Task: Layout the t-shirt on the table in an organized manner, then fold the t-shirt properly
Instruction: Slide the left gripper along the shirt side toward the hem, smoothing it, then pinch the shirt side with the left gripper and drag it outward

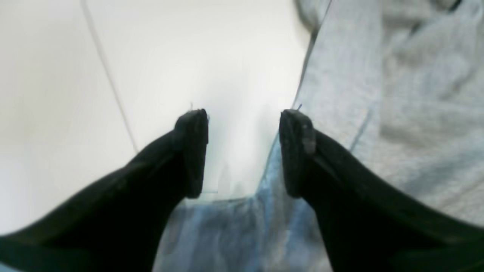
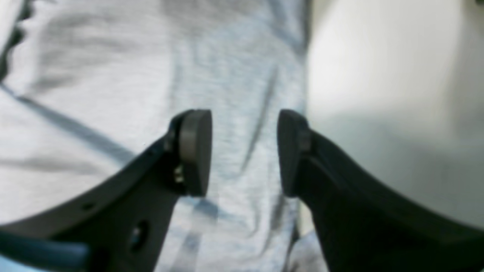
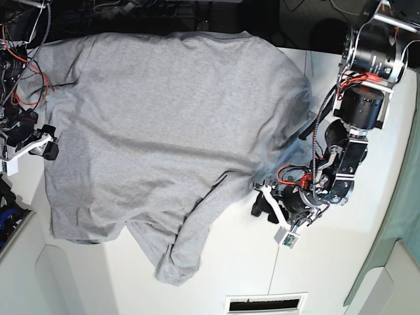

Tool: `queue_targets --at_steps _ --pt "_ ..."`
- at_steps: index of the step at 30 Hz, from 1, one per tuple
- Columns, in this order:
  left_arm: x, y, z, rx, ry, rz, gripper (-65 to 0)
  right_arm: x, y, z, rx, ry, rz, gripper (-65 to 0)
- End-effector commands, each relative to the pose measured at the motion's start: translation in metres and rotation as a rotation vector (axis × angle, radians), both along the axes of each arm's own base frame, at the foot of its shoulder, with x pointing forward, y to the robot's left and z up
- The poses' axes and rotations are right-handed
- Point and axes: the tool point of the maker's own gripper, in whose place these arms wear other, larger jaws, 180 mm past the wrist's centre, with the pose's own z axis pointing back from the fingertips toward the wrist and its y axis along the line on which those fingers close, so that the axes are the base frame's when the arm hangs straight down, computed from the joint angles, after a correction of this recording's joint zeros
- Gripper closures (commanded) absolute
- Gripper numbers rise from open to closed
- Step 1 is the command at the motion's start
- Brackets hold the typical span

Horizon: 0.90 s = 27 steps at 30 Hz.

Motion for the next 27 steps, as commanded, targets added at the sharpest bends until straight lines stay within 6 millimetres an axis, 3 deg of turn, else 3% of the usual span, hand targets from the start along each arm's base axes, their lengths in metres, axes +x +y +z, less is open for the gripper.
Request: queue_targets --at_steps 1,6,12,16,20,24,27 --pt "0.016 -0.001 0.012 -0.021 -0.029 0.013 -33.1 0.013 -0.005 0.009 -0.008 -0.038 -0.008 -28.3" --pt "0.016 -0.038 0.006 -0.131 0.037 -0.066 -33.1 0.015 0.009 -0.019 0.068 0.017 -0.038 -28.3" --pt "0.019 -0.060 0.012 -0.154 0.031 -0.092 -33.1 0.021 0.033 -0.027 0.126 0.021 -0.013 -28.3" --pt "0.008 -0.064 -0.001 -0.123 0.064 -0.110 -33.1 0.021 0.044 -0.030 0.147 0.021 -0.009 -28.3" --pt "0.009 -0.064 0.000 -0.122 0.061 -0.109 -32.8 0.022 0.051 -0.031 0.161 0.022 -0.007 -28.3" --pt "0.014 -0.054 -0.003 -0.089 0.057 -0.055 -19.5 0.019 0.049 -0.034 0.143 0.035 -0.001 -28.2" --pt "0.014 -0.053 -0.004 -0.087 0.057 -0.051 -16.9 0.019 0.049 -0.034 0.141 0.038 0.000 -28.3"
